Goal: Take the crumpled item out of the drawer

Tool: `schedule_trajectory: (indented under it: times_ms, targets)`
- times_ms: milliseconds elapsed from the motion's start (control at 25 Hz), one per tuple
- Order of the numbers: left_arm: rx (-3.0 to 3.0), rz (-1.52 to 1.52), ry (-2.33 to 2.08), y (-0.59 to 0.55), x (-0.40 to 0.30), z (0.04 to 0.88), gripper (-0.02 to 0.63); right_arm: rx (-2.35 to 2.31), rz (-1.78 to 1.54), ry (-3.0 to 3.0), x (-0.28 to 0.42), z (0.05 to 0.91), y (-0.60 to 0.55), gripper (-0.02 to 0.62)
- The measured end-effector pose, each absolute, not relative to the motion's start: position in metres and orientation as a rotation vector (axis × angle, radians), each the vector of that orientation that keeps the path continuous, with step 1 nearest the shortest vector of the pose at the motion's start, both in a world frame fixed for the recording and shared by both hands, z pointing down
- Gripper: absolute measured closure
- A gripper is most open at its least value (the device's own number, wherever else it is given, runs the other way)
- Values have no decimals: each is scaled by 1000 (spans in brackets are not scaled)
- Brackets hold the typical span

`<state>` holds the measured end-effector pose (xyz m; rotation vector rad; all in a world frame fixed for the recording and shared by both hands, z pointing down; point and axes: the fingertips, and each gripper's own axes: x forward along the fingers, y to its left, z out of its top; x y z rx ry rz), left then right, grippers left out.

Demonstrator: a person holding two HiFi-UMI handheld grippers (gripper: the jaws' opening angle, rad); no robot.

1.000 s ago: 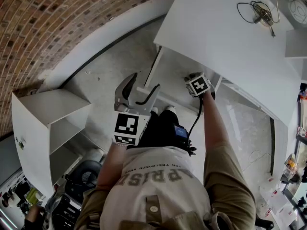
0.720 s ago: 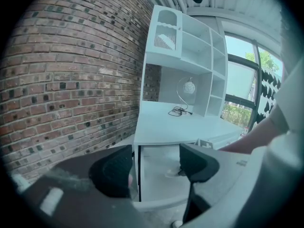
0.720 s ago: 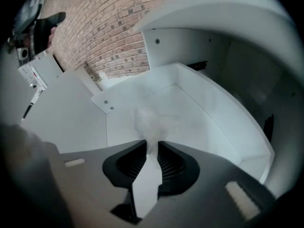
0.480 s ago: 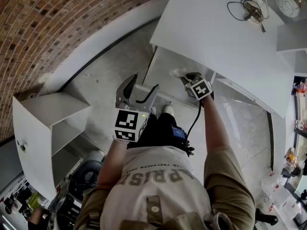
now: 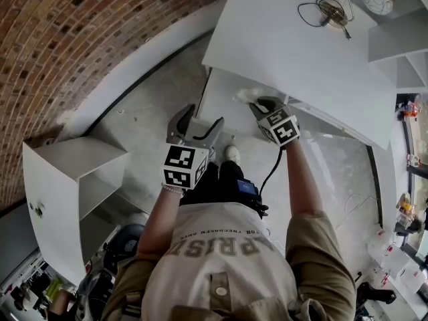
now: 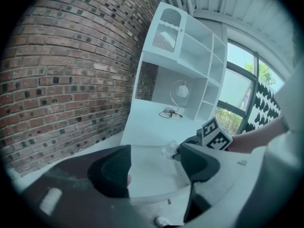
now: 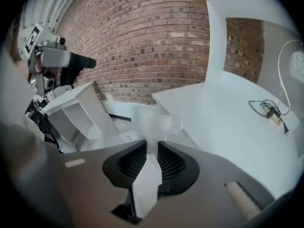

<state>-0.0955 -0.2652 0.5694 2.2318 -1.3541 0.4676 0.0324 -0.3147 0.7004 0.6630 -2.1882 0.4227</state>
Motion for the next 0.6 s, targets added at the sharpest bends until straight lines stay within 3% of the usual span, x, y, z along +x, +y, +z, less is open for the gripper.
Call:
schedule_trajectory:
  times_ms: [600]
  targets:
    - [2393, 299, -1181, -270, -38, 467, 247, 805, 125, -2420, 29, 492, -279, 520]
